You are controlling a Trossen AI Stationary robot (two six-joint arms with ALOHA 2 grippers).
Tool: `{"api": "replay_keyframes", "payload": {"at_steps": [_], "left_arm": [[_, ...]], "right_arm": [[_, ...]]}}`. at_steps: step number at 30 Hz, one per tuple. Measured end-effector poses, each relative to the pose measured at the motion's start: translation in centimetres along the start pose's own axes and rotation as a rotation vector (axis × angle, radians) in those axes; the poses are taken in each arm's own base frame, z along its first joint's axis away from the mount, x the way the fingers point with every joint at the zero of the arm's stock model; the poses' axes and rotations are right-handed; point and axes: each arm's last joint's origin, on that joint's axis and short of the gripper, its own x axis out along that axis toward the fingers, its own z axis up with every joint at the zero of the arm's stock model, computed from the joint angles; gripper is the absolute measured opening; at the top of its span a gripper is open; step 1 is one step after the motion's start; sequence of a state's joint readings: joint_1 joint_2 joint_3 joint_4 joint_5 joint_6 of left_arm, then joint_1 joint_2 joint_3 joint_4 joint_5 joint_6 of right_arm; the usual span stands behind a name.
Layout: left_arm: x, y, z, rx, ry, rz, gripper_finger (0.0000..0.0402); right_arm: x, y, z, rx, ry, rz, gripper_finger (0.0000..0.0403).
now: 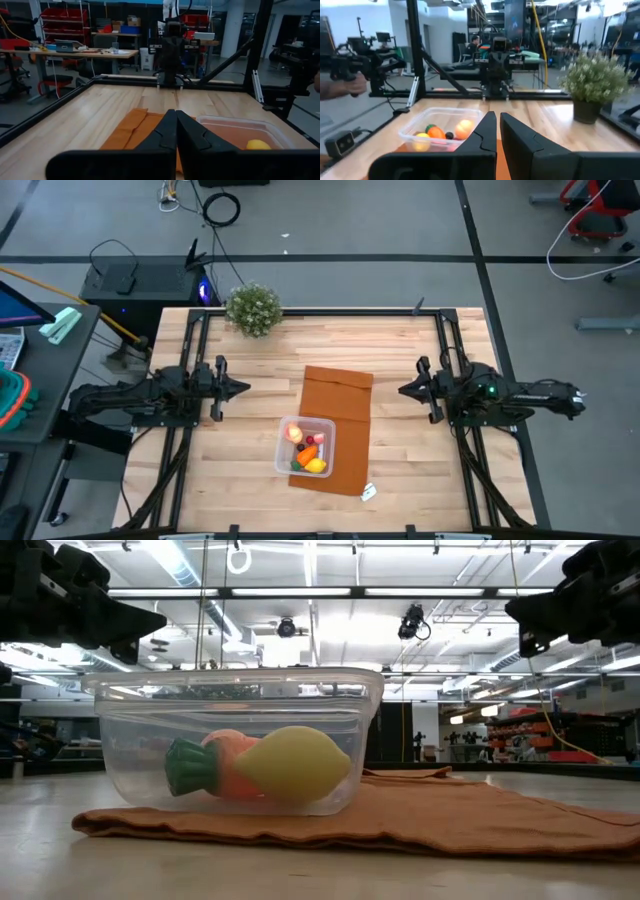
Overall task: Pick and placing Produce into tupperware
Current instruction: Return to Home Position
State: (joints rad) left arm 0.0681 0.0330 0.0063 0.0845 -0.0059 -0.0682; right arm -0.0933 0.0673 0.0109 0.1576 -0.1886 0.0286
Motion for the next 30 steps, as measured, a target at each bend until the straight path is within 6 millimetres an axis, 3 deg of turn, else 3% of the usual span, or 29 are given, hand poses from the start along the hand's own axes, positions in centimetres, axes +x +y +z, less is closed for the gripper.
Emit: {"api": "replay_keyframes", "payload": {"at_steps": [7,19,30], "left_arm": [[0.0,0.0,0.0,-0.026,0.002,-0.001,0.0014],[0.0,0.0,0.0,-0.03,-0.001,0.0,0.0013],[0.0,0.0,0.0,-0.032,-0.001,0.0,0.0009]], "right_arm": [[-0.6,0.2,1.2,-0.068,-0.064,0.034,0.0],[-0.4,0.5,-0.1,0.03,0.011,0.111,0.0],[-0.4,0.4,-0.3,0.06,0.022,0.027,0.0]]}}
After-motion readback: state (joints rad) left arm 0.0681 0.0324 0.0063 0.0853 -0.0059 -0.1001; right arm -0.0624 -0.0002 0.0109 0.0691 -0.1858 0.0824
